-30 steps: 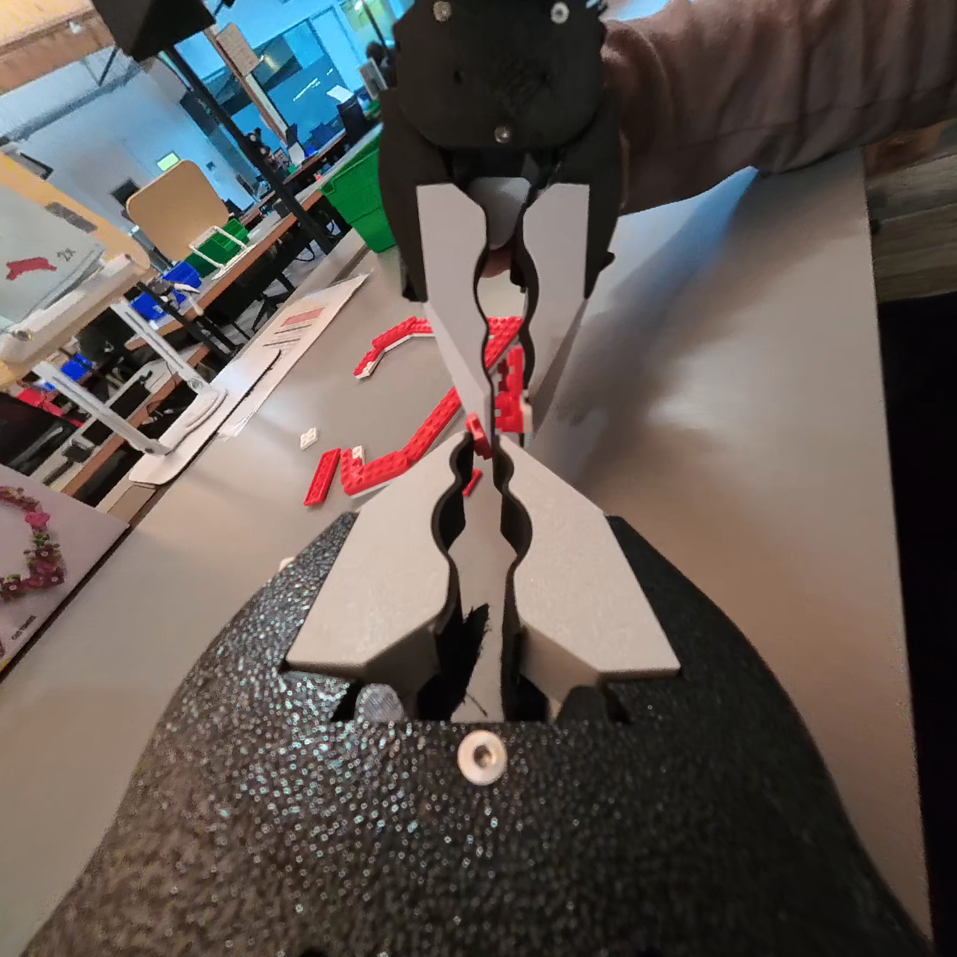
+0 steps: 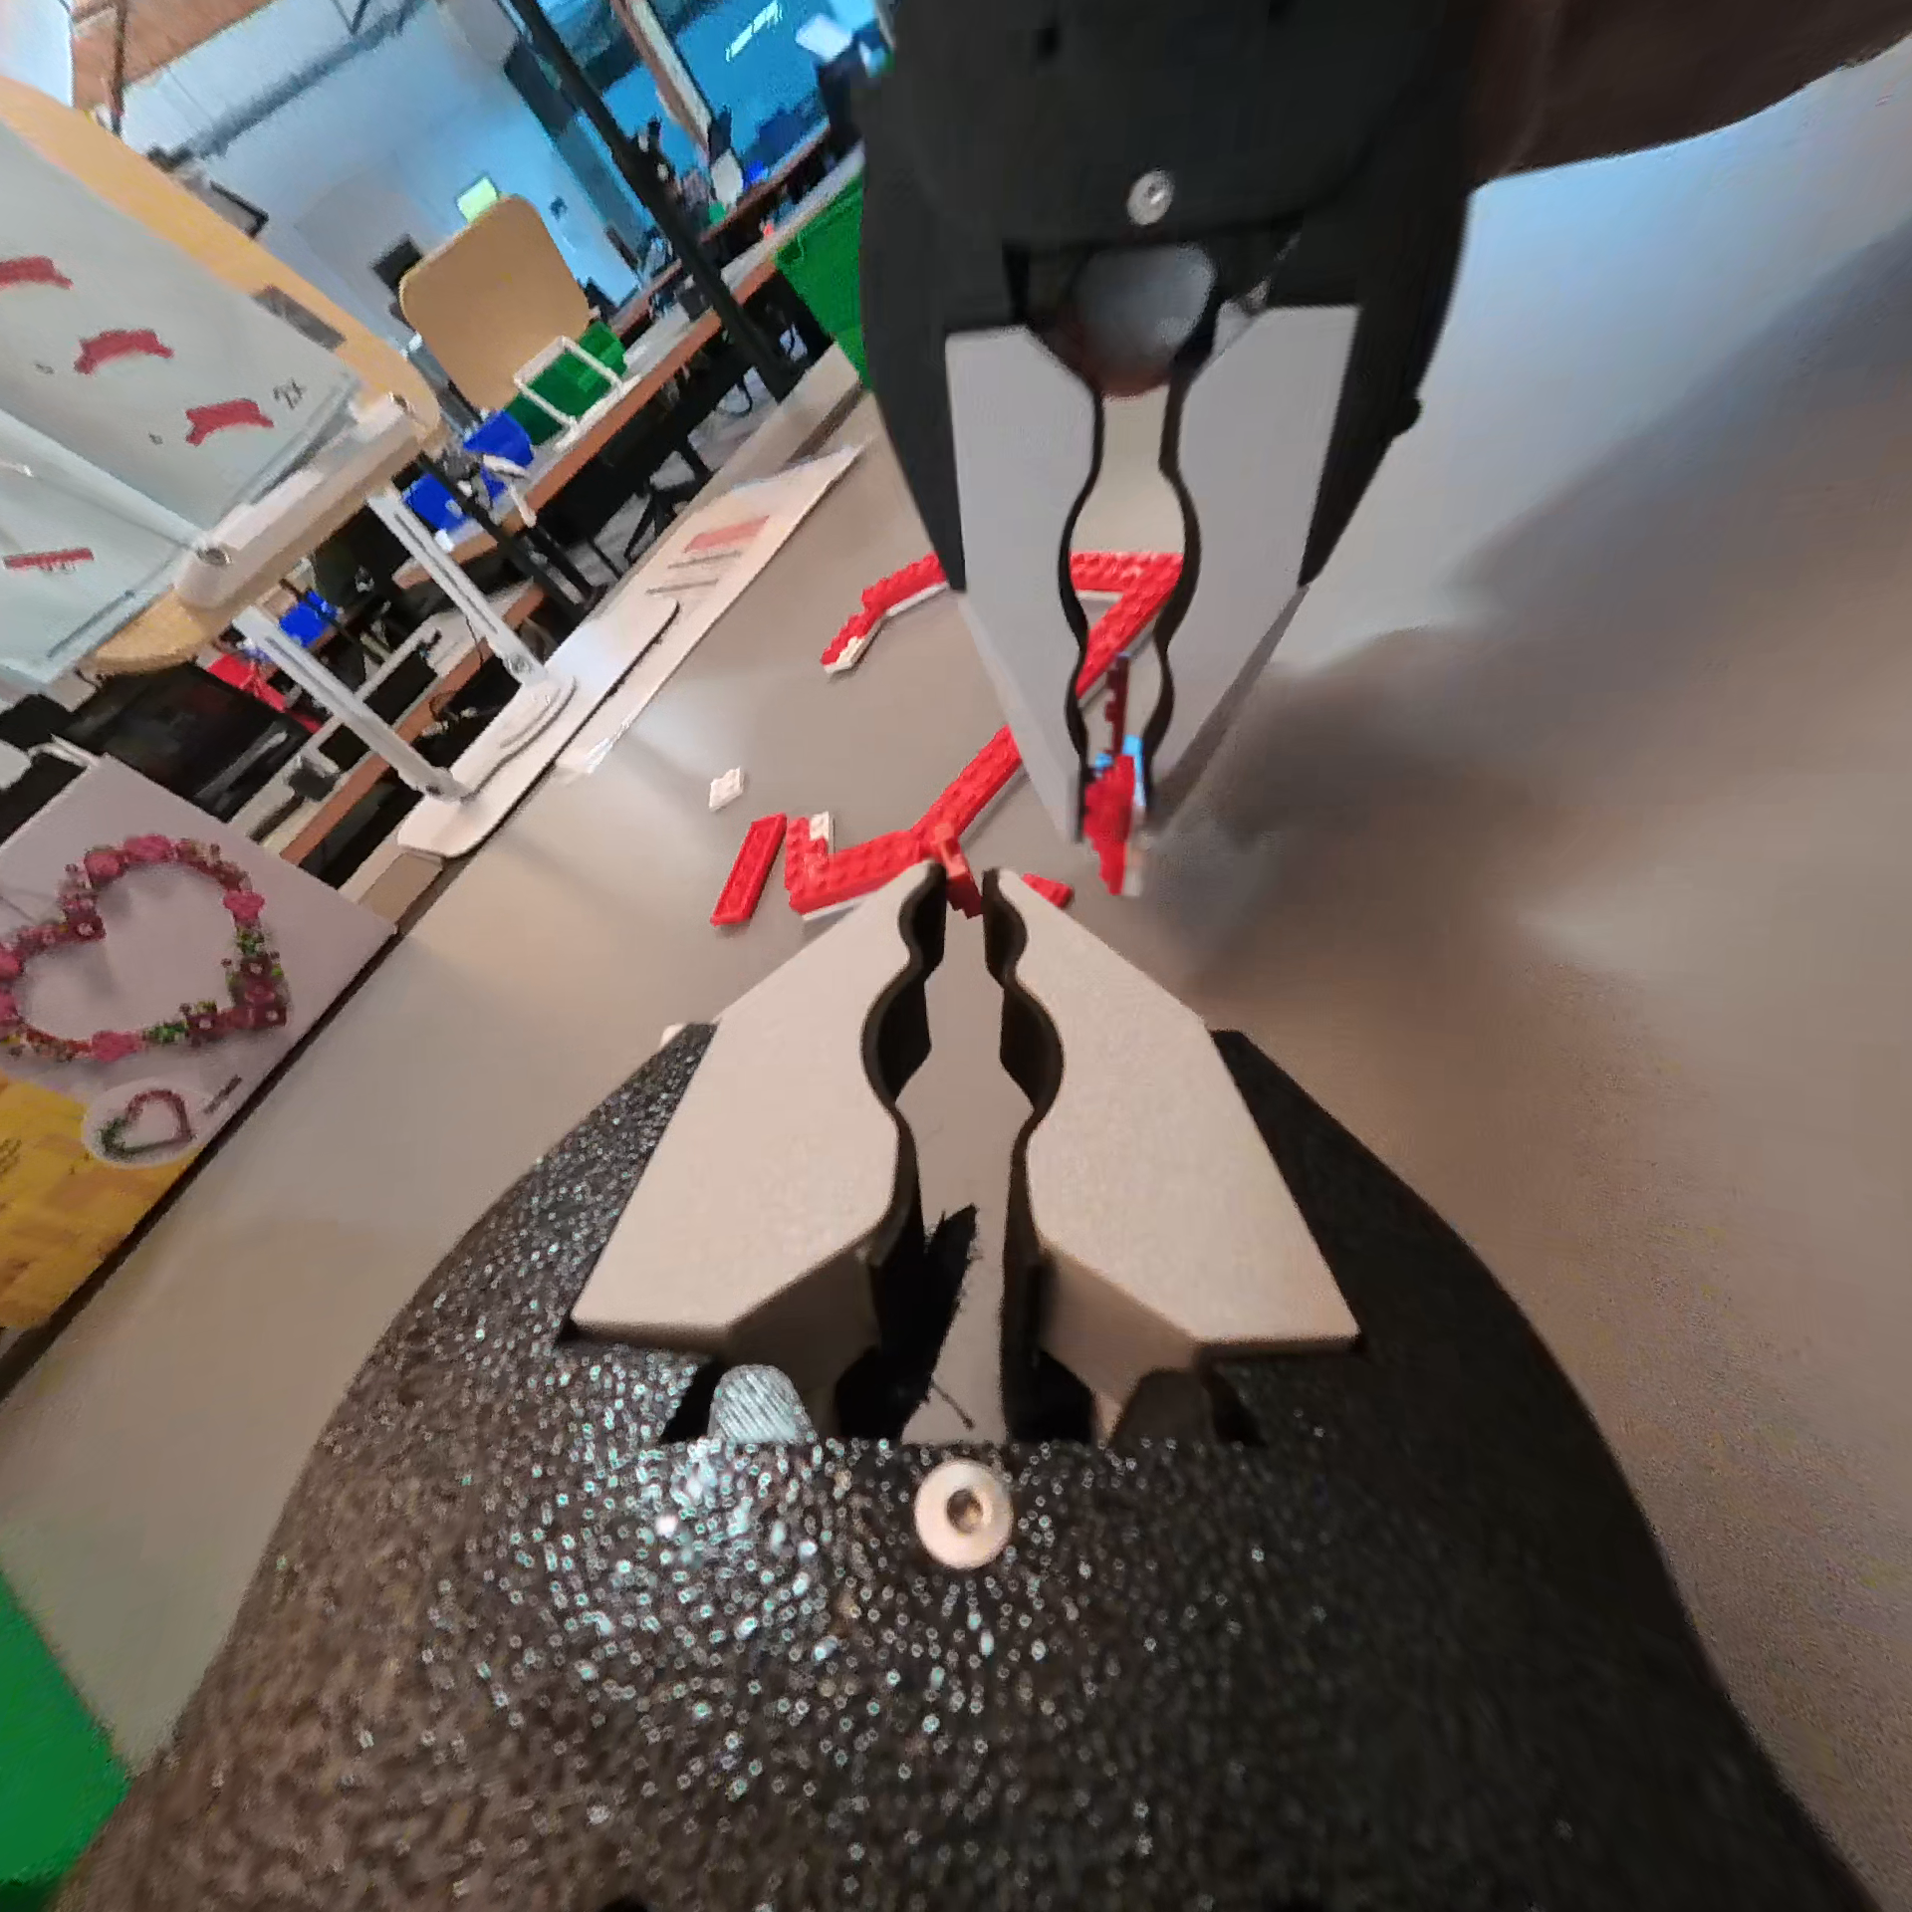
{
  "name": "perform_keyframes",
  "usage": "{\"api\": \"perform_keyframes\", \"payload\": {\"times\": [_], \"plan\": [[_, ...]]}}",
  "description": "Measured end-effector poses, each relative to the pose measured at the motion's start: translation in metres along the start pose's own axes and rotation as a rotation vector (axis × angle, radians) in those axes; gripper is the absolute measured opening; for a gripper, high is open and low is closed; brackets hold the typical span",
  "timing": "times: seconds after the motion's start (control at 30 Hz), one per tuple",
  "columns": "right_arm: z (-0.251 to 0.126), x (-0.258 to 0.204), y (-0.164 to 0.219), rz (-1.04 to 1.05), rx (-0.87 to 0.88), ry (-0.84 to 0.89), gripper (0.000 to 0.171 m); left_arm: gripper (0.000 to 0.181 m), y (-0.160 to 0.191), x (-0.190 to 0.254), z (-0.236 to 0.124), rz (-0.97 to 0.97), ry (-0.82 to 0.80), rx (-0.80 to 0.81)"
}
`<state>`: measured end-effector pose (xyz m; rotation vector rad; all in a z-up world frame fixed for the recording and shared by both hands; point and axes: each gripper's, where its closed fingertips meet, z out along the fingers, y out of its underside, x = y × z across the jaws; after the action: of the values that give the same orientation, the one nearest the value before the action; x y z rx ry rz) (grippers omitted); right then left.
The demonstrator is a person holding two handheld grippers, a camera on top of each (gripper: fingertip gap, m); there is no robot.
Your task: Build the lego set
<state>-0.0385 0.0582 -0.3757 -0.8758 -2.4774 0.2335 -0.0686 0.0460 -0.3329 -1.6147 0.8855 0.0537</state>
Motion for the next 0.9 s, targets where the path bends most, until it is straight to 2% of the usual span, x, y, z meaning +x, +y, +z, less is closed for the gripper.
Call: {"api": "perform_keyframes", "payload": {"times": [0.03,0.13,0.23,0.43,0.57,0.77,0.83,0.9], "plan": [[-0.001,0.007,-0.001,-0.056,-0.008,0.085,0.01,0.005,0.003,-0.001,0.001,-0.012,-0.002,-0.02],[0.001,0.014,-0.004,-0.277,-0.051,0.292,0.01,0.005,0.011,-0.006,0.003,-0.046,-0.02,-0.072],[0.008,0.014,0.004,-0.449,-0.148,0.426,0.01,0.005,0.013,-0.008,0.003,-0.042,-0.039,-0.083],[0.004,0.016,0.005,-0.563,-0.186,0.592,0.015,0.005,0.009,-0.003,0.004,0.015,-0.032,-0.068],[-0.003,0.006,0.002,-0.481,-0.12,0.527,0.025,0.005,0.01,-0.001,0.005,0.096,-0.042,-0.072],[-0.017,-0.017,0.001,-0.268,0.041,0.279,0.041,0.005,0.005,0.007,0.006,0.247,-0.058,-0.038],[-0.023,-0.024,-0.008,-0.072,0.161,0.163,0.038,0.005,-0.003,0.01,0.004,0.284,-0.052,0.018],[-0.038,-0.016,-0.029,0.155,0.377,0.111,0.034,0.005,-0.016,0.016,-0.001,0.268,-0.014,0.102]]}}
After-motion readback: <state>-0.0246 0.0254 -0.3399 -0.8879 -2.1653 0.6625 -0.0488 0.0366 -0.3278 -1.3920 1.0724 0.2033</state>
